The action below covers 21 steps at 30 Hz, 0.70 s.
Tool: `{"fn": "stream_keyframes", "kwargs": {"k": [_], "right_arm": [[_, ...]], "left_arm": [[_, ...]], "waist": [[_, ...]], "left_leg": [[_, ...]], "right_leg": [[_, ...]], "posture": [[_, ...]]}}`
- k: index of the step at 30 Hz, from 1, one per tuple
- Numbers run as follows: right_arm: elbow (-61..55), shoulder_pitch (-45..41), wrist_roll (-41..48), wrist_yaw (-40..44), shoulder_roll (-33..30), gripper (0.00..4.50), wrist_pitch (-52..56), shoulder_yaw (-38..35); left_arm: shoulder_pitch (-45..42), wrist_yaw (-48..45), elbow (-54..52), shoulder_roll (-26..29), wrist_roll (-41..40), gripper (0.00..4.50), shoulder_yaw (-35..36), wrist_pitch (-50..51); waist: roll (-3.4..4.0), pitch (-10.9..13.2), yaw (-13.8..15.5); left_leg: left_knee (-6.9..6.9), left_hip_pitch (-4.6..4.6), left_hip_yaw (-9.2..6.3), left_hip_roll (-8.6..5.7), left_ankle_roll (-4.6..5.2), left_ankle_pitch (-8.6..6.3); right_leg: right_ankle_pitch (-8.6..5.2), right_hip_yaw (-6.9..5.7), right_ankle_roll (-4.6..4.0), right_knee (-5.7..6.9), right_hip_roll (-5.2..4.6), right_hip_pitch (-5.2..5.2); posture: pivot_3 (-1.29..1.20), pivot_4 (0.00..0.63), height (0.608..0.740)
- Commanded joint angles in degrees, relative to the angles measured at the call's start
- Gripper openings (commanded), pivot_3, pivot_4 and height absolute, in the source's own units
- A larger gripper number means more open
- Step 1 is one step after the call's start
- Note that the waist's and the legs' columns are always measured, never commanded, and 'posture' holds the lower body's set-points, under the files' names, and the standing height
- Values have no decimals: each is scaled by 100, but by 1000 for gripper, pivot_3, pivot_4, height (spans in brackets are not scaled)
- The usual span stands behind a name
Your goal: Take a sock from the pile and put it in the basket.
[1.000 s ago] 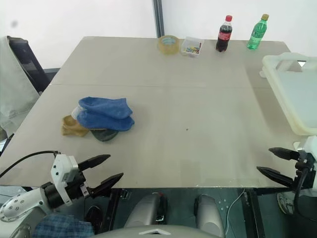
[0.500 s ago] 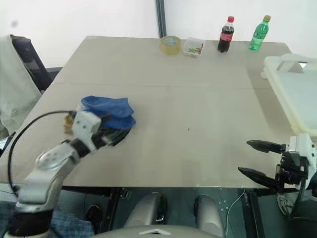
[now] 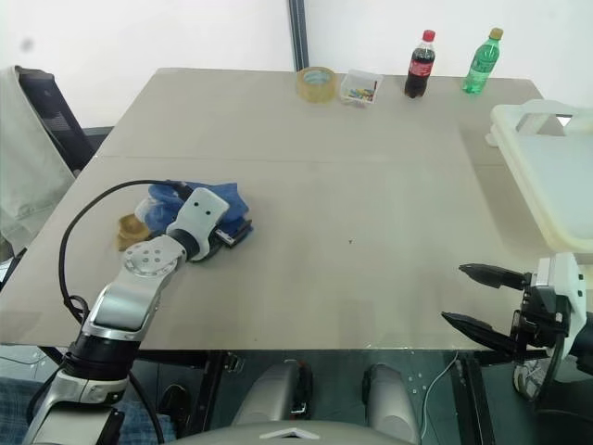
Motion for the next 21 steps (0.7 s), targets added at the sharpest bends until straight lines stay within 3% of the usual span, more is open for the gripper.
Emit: {"fn": "stream_keyframes", "kwargs": {"k": [1, 3, 9, 11, 21], "right_arm": [[-126, 35, 12, -29, 8, 4494, -135, -170], [-116, 38, 6, -38, 8, 4500, -143, -169], [-83, 46, -16, -58, 10, 4500, -193, -111], [-76, 38, -7, -66, 0, 4500, -183, -111], [-24, -68, -2, -98, -24, 4500, -157, -55]], "left_arm": [[-139, 58, 0, 12, 113, 4249, 110, -138], [-160, 42, 17, 13, 126, 3676, 130, -170], [-106, 16, -129, -42, 102, 714, 144, -94], [-116, 10, -242, -86, 83, 38, 141, -15], [-477, -283, -1565, -948, -480, 38, -461, 1706]], "waist": [[0, 0, 1], [0, 0, 1], [0, 0, 1], [0, 0, 1], [-1, 0, 64]], "left_leg": [[0, 0, 0, 0, 0, 0], [0, 0, 0, 0, 0, 0], [0, -1, 0, 0, 0, 0], [0, -1, 0, 0, 0, 0], [6, -4, -1, -5, 1, 0]], "right_leg": [[0, 0, 0, 0, -1, 0], [1, 0, 0, 0, -1, 0], [1, 0, 0, 0, -3, 0], [1, -1, 0, 0, -4, 0], [4, -1, 5, 0, -5, 2]], "posture": [[0, 150, 740], [0, 150, 740], [0, 150, 740], [0, 150, 740], [0, 150, 740]]}}
